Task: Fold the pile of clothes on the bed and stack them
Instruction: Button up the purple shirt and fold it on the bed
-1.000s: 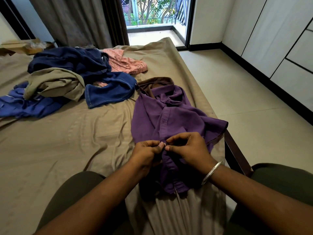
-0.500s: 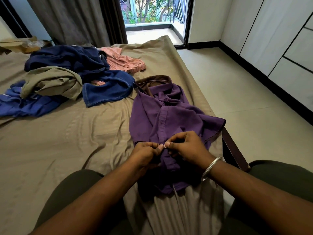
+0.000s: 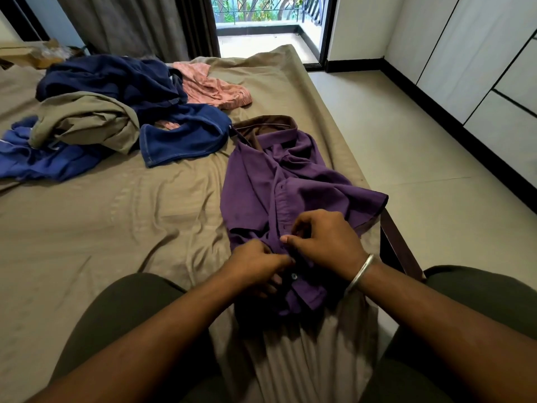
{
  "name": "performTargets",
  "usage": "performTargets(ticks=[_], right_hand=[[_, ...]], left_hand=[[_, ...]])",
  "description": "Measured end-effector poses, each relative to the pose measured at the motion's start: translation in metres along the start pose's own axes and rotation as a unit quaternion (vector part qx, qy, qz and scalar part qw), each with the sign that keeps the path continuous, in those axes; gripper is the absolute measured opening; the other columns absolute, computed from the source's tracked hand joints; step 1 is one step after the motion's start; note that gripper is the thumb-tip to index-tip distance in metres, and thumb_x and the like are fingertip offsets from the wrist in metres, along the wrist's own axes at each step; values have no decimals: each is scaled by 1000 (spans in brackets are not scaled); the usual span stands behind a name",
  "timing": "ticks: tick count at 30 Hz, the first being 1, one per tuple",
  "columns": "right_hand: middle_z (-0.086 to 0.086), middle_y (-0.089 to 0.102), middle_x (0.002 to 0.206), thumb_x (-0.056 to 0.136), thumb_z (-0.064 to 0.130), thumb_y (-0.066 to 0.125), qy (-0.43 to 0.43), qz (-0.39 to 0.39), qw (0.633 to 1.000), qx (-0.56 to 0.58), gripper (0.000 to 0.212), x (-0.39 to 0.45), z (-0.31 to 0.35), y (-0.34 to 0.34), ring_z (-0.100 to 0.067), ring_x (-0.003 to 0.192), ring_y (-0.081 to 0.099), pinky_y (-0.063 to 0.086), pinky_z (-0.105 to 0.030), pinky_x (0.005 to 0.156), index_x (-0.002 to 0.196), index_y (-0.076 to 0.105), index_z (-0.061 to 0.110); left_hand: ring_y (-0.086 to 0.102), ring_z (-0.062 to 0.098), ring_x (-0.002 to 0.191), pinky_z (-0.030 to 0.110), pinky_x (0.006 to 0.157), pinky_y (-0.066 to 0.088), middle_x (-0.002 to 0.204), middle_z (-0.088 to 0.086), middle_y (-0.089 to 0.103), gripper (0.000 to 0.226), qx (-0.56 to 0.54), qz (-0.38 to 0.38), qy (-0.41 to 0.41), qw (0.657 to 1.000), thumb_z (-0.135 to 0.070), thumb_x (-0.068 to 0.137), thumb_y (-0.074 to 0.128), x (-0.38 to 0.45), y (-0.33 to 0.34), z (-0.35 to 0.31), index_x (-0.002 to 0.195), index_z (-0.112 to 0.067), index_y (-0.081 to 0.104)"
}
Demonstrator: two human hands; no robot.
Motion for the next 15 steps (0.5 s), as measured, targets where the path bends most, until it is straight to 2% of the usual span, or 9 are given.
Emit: performTargets(ticks=[1, 3, 4, 6, 9, 11, 13, 15], right_hand=[[11, 69, 73, 74, 59, 74, 11, 0, 1000, -5, 35, 1, -2, 3, -6, 71, 64, 56, -32, 66, 81, 70, 25], [10, 70, 76, 79, 58, 69, 16, -25, 1000, 3, 34, 3, -2, 5, -9, 73, 65, 55, -32, 66, 83, 70, 24], [8, 70, 78, 84, 54, 66, 9, -50, 999, 6, 31, 4, -1, 4, -12, 74, 65, 55, -34, 66, 86, 70, 24], [6, 72, 83, 91, 45, 61, -9, -98, 995, 11, 23, 7, 1, 1, -16, 76, 66, 55, -37, 65, 91, 68, 23], [7, 73, 84, 86, 42, 67, 1, -91, 995, 46, 19, 10, 2, 4, -13, 79, 68, 57, -38, 69, 93, 70, 25], [11, 71, 79, 79, 53, 70, 25, -58, 997, 47, 29, 9, 2, 11, -9, 78, 68, 57, -36, 70, 94, 71, 28], [12, 69, 75, 72, 60, 72, 34, -32, 998, 49, 40, 8, 3, 16, -6, 75, 67, 58, -35, 69, 96, 71, 28], [13, 69, 78, 69, 62, 73, 41, -10, 998, 41, 45, 6, 4, 19, -6, 77, 66, 57, -34, 71, 100, 70, 29]], left_hand=[[64, 18, 46, 26, 48, 52, 58, 3, 68, 31, 35, -60, 33, 997, -32, 88, 68, 3, -6, 0, 72, -6, 66], [69, 19, 59, 32, 59, 57, 61, 4, 70, 30, 107, -182, 94, 973, -34, 86, 66, 6, -18, -5, 69, -9, 68], [69, 19, 66, 32, 65, 56, 63, 3, 70, 28, 117, -224, 111, 961, -34, 85, 67, 7, -22, -8, 71, -10, 68], [68, 16, 70, 29, 68, 53, 66, -3, 68, 23, 85, -259, 123, 954, -37, 83, 72, 13, -26, -11, 77, -15, 69], [70, 17, 64, 30, 65, 57, 68, -1, 71, 28, -7, -220, 99, 970, -44, 77, 78, 32, -24, -11, 81, -18, 68], [64, 17, 53, 31, 59, 57, 60, 3, 68, 21, -46, -173, 71, 981, -35, 81, 77, 44, -21, -6, 78, -15, 71], [54, 13, 43, 27, 54, 50, 53, 3, 60, 16, -79, -146, 46, 985, -19, 85, 74, 51, -22, -1, 71, -15, 70], [50, 13, 44, 28, 48, 48, 53, 4, 55, 23, -143, -137, 15, 980, -12, 90, 68, 52, -22, 2, 68, -12, 64]])
Point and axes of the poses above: each hand's wrist, its own x-axis towards the middle knuckle, its own y-axis out of the palm, z = x × y, the point moved 3 cm from there along x, towards the middle knuckle
